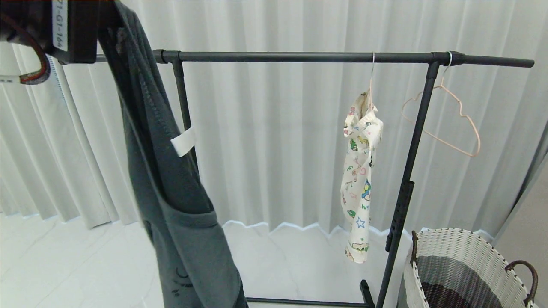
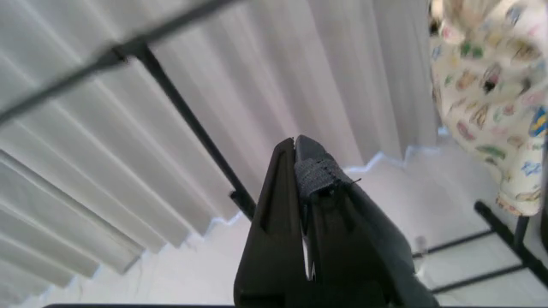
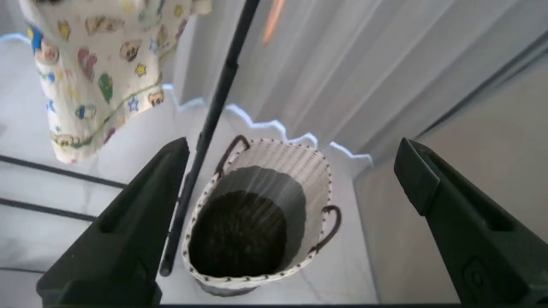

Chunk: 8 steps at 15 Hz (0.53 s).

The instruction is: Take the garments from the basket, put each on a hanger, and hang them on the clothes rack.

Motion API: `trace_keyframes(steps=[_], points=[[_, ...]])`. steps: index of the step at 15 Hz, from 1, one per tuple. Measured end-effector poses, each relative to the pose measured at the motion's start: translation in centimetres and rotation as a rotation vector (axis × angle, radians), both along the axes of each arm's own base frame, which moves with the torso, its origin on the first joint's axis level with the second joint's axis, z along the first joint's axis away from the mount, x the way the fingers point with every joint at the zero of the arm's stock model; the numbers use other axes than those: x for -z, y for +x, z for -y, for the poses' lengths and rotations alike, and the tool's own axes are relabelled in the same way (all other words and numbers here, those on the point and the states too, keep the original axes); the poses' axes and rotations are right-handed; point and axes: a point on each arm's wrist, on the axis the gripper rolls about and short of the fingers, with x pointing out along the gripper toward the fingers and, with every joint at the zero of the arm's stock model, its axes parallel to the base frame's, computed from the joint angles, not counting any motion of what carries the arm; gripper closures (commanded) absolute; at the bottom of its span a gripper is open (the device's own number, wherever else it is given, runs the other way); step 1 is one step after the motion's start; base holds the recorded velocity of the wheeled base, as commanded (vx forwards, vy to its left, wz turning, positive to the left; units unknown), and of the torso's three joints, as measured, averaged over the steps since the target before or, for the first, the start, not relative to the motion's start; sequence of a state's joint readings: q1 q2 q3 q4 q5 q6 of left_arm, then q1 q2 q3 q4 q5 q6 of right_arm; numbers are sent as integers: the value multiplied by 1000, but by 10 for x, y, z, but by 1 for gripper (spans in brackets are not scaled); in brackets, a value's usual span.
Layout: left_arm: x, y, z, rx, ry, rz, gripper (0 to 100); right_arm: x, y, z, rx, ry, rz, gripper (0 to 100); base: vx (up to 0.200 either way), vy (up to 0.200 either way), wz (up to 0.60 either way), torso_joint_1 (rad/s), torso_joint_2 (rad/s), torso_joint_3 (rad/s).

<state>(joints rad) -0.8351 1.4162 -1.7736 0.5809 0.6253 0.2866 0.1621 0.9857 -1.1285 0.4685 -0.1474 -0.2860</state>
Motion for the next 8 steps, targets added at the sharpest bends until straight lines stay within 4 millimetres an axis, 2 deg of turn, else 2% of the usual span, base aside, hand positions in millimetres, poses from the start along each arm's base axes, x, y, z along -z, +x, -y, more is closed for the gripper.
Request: trace_keyframes(steps=[3, 8], points=[[0, -1, -1, 1, 0, 1, 100, 0, 4, 0, 7, 3, -1, 0, 0, 0, 0, 100, -471, -235], [0, -2, -2, -2, -1, 2, 100, -2, 13, -1, 16, 6, 22, 0, 0, 0, 0, 329, -473, -250]])
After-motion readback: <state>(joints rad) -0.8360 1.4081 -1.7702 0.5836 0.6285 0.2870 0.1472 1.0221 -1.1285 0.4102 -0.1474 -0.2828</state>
